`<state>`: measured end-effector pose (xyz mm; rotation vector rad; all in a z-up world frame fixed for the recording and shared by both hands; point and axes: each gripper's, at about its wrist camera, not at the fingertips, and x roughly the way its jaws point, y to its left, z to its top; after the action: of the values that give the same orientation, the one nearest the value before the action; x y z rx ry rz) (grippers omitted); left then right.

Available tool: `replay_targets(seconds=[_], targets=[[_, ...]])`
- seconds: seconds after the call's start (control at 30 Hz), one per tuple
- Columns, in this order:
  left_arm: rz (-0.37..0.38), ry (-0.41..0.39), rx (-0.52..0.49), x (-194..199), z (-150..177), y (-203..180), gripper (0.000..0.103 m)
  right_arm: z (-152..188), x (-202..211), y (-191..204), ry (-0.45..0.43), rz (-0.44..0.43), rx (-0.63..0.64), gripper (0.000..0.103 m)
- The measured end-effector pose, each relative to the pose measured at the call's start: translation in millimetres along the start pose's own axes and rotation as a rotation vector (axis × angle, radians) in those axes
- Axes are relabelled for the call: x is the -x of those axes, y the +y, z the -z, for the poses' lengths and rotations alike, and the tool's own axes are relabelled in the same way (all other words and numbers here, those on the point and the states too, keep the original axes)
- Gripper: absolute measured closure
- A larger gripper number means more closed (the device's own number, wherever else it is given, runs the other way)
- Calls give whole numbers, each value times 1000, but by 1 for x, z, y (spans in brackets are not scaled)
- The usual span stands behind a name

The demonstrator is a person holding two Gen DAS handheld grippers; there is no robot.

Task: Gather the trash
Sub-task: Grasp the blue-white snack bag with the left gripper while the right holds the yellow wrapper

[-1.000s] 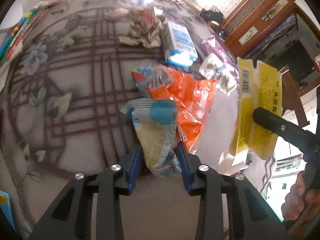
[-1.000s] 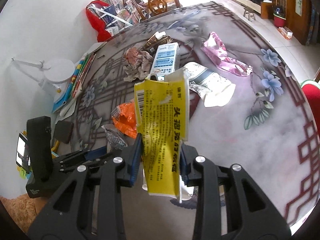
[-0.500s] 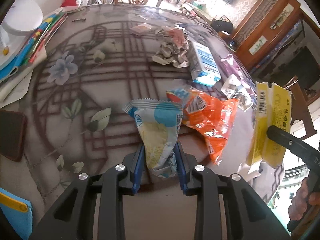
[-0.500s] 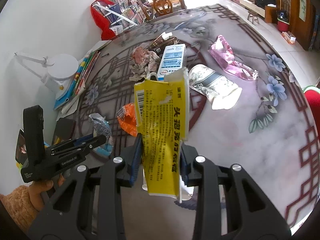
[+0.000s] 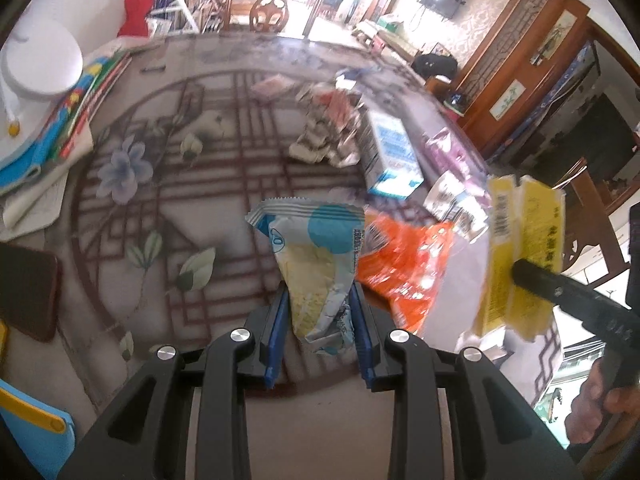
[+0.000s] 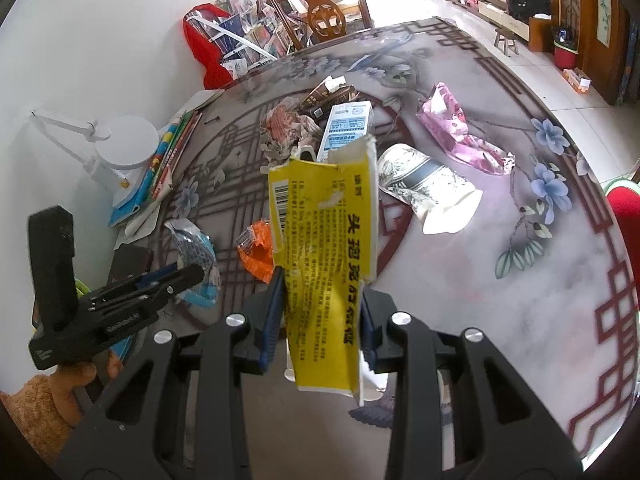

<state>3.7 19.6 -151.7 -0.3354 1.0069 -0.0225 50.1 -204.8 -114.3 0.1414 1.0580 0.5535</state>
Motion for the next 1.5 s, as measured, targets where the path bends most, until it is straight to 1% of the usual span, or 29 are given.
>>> replay_targets(seconds=[0.4,0.6,1.03,1.2,1.33,1.5], targets=[[36,-50,-34,16,-12,-27,75,0,2,-6,-11,-6,-14,70],[44,-45,-48,16,-11,-38,75,0,2,-10,-5,-6,-18,70],[37,-65,-70,19,-22,-59,75,-7,22,-26,-48,2,-31,70],[32,-72,-87,18,-27,-77,75,-10,34,-36,-69,3,-24,70],[25,-75,-96,17,-35,-95,75,-14,41,-51,-64,-2,-33,70],[13,-89,-117,13,-46,-121,75,-23,54,-72,-84,-2,-36,70]])
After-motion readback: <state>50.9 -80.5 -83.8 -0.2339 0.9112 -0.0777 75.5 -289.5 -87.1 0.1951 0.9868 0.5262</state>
